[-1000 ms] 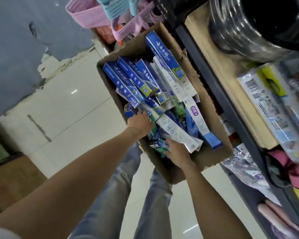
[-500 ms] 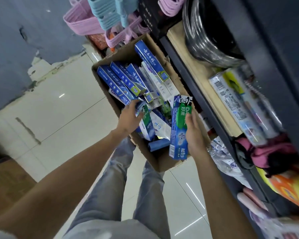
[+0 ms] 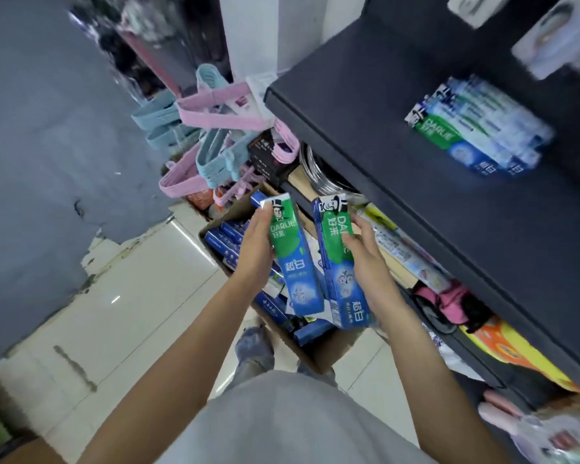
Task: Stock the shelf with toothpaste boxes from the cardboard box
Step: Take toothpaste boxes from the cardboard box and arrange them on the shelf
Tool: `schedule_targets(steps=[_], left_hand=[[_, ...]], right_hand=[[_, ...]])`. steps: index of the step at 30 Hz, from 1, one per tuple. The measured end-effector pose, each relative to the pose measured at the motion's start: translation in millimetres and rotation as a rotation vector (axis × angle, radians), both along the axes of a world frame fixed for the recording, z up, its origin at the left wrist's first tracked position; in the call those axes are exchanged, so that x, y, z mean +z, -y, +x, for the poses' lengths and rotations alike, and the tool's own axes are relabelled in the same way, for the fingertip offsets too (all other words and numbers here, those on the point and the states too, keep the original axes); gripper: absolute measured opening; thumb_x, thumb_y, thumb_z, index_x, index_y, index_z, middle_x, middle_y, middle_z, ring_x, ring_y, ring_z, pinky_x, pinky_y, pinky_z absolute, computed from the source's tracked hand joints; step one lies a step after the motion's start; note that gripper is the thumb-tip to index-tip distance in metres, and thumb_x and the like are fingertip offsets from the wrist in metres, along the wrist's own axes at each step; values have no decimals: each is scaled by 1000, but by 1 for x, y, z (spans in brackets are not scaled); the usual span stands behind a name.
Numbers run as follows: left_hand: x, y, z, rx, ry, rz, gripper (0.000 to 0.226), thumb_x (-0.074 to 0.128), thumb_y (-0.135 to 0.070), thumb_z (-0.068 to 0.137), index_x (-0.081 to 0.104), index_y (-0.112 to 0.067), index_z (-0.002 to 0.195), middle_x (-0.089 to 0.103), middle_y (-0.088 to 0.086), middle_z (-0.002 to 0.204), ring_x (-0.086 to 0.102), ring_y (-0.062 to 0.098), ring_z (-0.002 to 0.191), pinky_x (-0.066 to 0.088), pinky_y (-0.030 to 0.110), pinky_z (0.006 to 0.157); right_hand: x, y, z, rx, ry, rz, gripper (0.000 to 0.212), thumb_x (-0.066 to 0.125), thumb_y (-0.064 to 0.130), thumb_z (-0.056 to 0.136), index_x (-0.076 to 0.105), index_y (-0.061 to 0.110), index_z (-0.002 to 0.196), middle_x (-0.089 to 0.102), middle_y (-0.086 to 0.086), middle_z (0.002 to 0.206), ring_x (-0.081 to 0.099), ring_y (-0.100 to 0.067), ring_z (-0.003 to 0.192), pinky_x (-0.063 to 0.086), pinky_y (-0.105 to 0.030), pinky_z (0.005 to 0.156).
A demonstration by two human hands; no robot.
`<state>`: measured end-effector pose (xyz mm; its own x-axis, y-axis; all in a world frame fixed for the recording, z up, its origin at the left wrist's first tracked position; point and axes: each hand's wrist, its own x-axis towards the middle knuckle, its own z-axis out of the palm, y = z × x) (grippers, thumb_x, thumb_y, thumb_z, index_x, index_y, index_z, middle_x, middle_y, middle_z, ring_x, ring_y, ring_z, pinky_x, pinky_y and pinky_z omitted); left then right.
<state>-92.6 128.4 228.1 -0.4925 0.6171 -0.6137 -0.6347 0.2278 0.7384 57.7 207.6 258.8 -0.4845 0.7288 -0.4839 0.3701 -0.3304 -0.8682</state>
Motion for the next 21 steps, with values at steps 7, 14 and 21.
schedule_targets(steps=[7, 14, 21], left_hand=[[36, -19, -1, -118, 59, -130, 51, 45, -64, 88, 65, -18, 89, 74, 1, 78, 67, 21, 75, 54, 34, 78], [54, -36, 7, -125, 122, -28, 28, 49, -36, 88, 61, -14, 76, 66, 3, 64, 60, 17, 53, 47, 29, 65], [69, -56, 21, 71, 92, 97, 20, 49, -29, 96, 58, -12, 103, 65, 2, 81, 63, 13, 66, 52, 28, 65]], right_hand=[[47, -32, 40, 4, 158, 569, 41, 63, 20, 88, 50, 30, 126, 59, 9, 112, 56, -9, 102, 44, -22, 87], [38, -152, 65, 359, 704, 1123, 41, 63, 15, 88, 55, 15, 128, 56, -13, 121, 53, -36, 110, 45, -44, 88], [16, -223, 48, 364, 903, 1095, 41, 54, 1, 90, 52, 11, 130, 47, -16, 132, 38, -35, 121, 41, -45, 92]])
